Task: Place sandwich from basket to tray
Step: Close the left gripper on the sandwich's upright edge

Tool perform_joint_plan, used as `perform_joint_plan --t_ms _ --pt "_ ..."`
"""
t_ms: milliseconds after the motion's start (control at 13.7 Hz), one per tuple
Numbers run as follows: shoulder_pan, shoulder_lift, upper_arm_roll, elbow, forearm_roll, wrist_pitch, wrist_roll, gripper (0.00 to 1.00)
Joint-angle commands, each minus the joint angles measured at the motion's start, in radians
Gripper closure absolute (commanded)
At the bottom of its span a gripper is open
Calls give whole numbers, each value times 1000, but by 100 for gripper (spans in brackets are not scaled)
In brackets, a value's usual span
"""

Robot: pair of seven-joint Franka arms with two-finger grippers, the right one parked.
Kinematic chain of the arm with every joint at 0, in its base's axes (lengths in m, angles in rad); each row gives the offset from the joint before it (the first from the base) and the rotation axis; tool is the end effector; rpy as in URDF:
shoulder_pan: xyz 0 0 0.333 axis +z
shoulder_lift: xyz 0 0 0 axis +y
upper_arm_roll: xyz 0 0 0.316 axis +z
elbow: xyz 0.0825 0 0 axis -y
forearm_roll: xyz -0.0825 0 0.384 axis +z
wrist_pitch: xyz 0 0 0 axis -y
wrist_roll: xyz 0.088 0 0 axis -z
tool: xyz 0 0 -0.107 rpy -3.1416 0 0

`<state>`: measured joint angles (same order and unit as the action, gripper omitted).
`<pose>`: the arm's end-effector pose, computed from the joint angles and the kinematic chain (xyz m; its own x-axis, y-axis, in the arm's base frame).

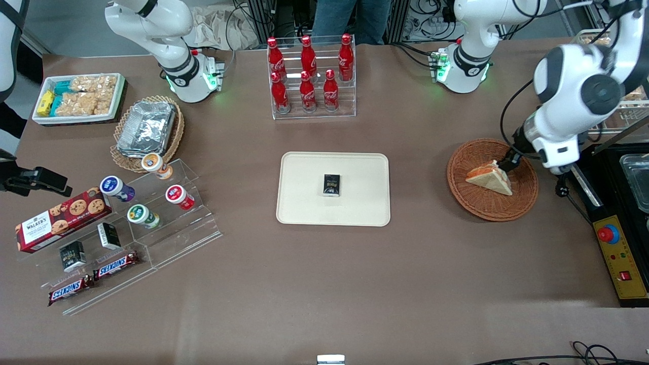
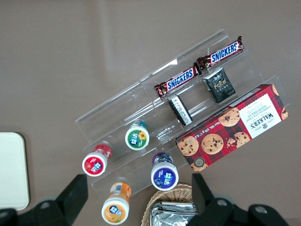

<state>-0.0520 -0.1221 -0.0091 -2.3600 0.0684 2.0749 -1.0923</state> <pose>0.4650 -0.0249 0.3642 0.5437 0.8388 -0.0265 0.8244 -0.5398 -0.1701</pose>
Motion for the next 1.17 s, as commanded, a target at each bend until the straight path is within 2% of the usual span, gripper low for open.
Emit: perform_joint_plan --t_ms 0,732,805,878,951,1024,1098 --pt "24 7 -8 -145 36 185 -32 0" --pt "64 180 -6 -163 36 401 -52 0" --pt "64 191 -6 -160 36 412 -52 7" --pt "64 205 -5 -159 36 428 -58 39" --pt "64 219 -5 -156 36 435 -66 79" --pt "64 223 -5 -154 36 435 -66 100" --pt "64 216 -5 -153 36 435 -64 100"
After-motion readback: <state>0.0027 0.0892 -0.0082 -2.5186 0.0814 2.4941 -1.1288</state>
